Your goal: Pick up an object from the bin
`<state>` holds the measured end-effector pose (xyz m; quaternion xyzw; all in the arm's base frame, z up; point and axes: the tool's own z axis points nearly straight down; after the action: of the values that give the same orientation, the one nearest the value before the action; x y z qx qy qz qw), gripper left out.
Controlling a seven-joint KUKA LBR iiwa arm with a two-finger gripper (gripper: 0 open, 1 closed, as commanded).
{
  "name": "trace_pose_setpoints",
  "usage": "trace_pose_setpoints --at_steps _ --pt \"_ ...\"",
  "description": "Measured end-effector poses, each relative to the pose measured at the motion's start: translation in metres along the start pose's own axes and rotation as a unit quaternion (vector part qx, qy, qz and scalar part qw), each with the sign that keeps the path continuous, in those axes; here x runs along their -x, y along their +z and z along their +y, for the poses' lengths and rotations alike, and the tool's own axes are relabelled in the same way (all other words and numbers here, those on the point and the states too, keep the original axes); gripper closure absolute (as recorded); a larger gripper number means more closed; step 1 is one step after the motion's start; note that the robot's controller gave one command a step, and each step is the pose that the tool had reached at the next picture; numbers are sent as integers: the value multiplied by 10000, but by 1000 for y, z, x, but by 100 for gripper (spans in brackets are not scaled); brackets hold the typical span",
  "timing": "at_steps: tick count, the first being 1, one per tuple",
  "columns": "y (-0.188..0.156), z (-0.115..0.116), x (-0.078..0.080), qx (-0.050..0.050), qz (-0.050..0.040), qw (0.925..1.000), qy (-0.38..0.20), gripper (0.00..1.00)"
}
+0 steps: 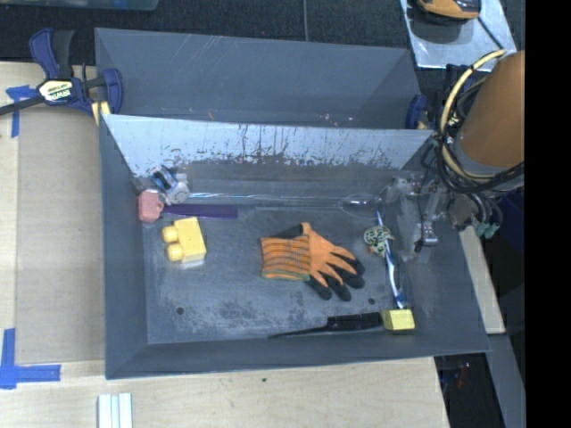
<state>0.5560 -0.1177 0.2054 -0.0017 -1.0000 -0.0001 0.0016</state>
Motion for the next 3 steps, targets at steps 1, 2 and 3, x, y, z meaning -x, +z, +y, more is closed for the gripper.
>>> trace_pose_setpoints --at_steps 1,2,3 --pt "-4 0 2 -6 -37 10000 -14 0" --pt "69 47 17 -1 -56 9981 617 0" --pt "59 85 -4 -3 -85 9895 1445 0"
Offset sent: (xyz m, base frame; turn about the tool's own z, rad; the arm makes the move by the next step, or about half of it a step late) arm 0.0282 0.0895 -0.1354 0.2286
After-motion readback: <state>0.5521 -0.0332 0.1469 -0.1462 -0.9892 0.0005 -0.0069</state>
